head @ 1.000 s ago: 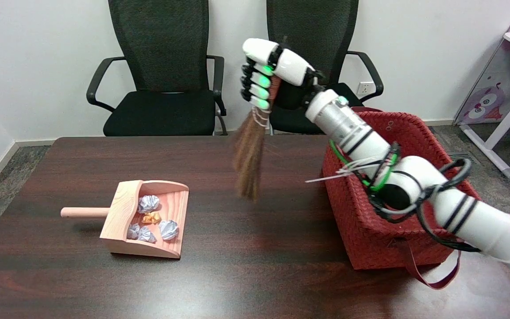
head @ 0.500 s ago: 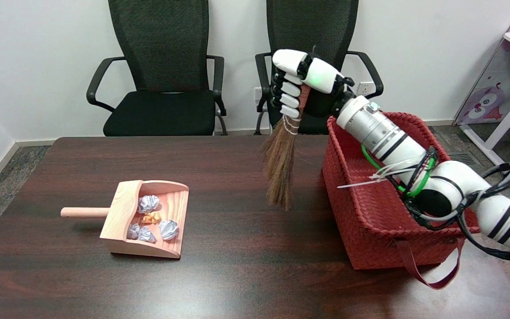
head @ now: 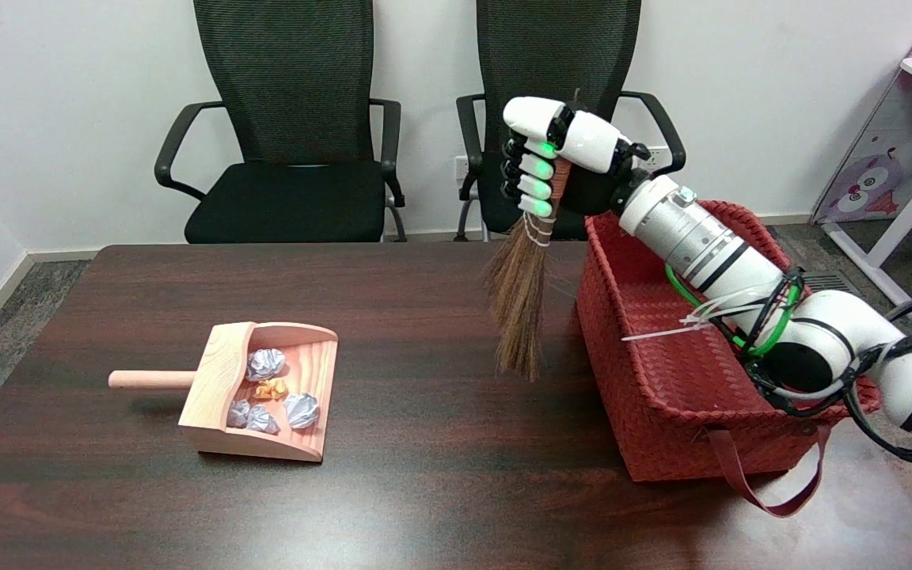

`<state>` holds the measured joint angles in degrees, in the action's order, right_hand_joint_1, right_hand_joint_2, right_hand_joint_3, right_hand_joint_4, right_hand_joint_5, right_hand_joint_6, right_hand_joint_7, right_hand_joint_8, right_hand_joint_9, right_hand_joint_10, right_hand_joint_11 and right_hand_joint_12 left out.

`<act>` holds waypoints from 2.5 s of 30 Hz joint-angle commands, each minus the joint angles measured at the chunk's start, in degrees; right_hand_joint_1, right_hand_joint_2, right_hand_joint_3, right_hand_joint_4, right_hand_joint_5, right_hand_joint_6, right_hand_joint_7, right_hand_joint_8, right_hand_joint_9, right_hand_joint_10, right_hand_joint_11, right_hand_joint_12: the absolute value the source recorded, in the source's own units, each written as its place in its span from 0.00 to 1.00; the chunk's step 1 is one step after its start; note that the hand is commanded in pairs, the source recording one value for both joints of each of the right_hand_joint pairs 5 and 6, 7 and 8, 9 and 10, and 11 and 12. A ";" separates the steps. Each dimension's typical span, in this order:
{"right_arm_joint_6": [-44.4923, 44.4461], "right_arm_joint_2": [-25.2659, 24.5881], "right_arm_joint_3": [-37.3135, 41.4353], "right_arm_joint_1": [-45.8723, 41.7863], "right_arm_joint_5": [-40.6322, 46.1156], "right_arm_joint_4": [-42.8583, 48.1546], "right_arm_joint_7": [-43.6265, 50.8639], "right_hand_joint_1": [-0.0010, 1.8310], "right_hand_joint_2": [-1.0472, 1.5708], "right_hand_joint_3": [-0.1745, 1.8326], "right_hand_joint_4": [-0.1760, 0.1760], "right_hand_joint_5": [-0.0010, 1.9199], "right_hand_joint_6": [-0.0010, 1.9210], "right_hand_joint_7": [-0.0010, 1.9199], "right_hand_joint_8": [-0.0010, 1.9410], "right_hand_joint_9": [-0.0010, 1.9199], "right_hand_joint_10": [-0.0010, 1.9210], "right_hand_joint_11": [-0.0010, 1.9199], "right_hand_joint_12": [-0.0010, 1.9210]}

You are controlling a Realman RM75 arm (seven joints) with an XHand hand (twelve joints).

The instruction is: Place the broom in the basket.

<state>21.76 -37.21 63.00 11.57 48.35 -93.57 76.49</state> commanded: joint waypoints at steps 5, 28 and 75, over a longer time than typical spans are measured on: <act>-0.93 4.64 6.75 -2.19 2.64 -3.33 0.24 0.47 1.00 1.00 0.52 1.00 1.00 1.00 0.99 1.00 1.00 1.00 1.00; -13.37 22.70 35.20 -13.60 13.12 -11.64 -0.64 0.51 1.00 0.87 0.51 1.00 1.00 1.00 0.99 1.00 1.00 1.00 1.00; 34.33 20.43 15.59 -33.37 -1.17 18.62 -9.60 0.53 1.00 0.48 0.49 1.00 1.00 1.00 0.99 1.00 1.00 1.00 1.00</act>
<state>41.35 -16.57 91.44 -20.16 49.46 -86.71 69.54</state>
